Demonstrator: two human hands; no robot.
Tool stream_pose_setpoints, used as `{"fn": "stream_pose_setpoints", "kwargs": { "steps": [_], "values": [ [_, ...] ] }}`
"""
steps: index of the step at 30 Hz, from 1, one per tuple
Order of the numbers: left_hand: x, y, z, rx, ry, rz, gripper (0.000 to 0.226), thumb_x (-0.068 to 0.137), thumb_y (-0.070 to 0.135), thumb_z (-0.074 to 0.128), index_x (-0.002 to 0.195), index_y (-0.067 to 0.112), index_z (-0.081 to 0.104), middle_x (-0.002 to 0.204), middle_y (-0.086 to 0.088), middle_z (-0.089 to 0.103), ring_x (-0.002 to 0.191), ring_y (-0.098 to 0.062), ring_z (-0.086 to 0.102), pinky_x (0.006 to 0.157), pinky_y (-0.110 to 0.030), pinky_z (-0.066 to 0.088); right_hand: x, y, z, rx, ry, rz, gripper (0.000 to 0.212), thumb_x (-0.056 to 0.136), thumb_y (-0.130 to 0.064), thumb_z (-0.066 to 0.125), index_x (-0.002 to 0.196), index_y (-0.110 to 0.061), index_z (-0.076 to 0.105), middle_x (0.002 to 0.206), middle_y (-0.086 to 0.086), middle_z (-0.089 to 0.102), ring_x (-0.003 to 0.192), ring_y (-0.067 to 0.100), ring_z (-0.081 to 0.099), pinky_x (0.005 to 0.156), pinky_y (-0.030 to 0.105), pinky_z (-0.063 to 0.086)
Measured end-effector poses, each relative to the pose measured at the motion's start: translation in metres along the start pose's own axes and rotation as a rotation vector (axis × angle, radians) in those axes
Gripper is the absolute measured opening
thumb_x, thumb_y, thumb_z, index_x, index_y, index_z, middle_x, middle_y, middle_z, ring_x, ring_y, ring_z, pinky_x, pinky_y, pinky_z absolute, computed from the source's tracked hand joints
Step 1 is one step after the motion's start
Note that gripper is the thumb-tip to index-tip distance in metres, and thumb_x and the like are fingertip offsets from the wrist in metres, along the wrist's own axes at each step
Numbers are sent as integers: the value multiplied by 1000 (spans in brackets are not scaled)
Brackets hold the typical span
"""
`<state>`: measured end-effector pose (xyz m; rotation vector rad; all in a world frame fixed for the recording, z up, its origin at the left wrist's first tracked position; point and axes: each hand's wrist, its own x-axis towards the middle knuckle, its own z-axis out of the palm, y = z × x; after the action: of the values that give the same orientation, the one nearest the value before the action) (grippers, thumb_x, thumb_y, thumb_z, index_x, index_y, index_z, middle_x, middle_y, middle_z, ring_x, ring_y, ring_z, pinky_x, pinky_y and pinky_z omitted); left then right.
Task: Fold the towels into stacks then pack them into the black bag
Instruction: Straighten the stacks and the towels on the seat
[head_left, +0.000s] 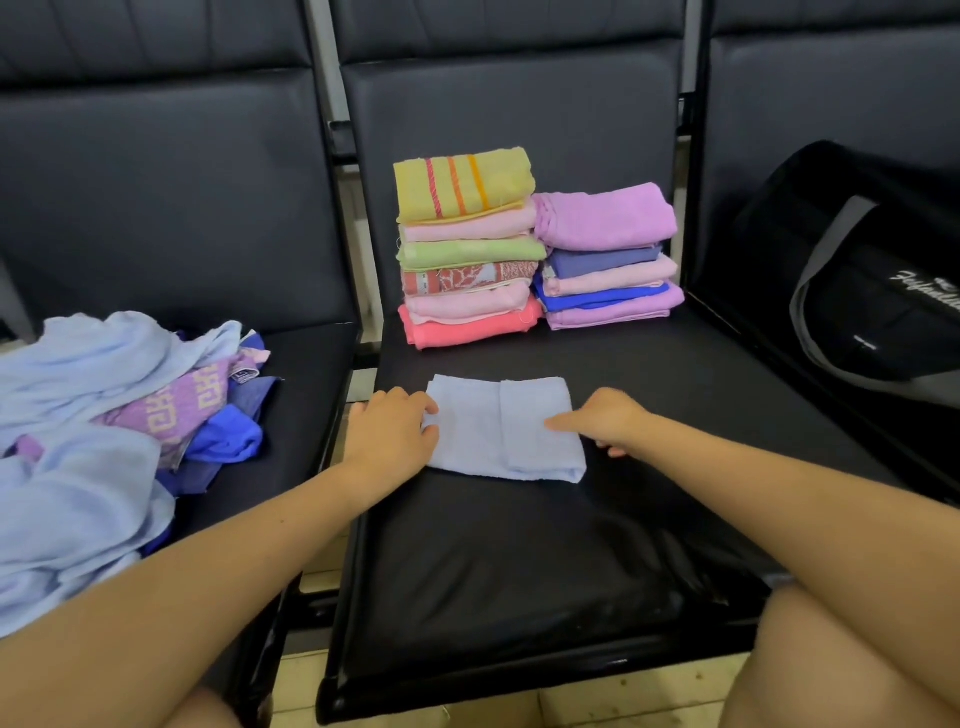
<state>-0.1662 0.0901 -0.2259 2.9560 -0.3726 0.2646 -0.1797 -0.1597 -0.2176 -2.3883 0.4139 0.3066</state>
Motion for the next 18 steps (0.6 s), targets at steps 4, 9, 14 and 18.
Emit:
{"fn": "stream_pose_setpoints", "kwargs": {
  "steps": [4, 9, 14, 18],
  "values": [
    [0, 3, 2, -13, -29, 5, 29, 94, 35, 47, 121, 32, 56, 107, 7, 60, 105, -15, 54, 100, -35, 35, -4, -4, 6, 200, -176, 48, 42, 81, -27, 74, 111, -8, 53, 110, 5, 57, 97, 21, 57, 68, 29, 48],
    [1, 10, 4, -163, -150, 68, 22, 93, 35, 51, 112, 34, 62, 89, 16, 61, 94, -8, 57, 97, -32, 36, -1, -15, -5, 435, 4, 47, 32, 82, -15, 66, 108, -3, 54, 105, 13, 58, 89, 26, 59, 62, 30, 48],
    [-5, 25, 6, -368, -212, 71, 23, 95, 31, 49, 110, 29, 67, 97, 14, 63, 95, -8, 59, 93, -26, 43, -12, -31, -9, 380, 61, -200, 15, 86, -16, 59, 77, -6, 51, 78, 7, 50, 68, 16, 47, 56, 25, 35],
    [-6, 27, 9, -434, -134, 23, 35, 99, 24, 36, 96, 13, 69, 102, -1, 66, 99, -20, 59, 91, -38, 45, -24, -44, 3, 361, -234, -253, 23, 91, -28, 56, 92, -8, 66, 83, 6, 61, 73, 18, 55, 68, 29, 45]
  ]
}}
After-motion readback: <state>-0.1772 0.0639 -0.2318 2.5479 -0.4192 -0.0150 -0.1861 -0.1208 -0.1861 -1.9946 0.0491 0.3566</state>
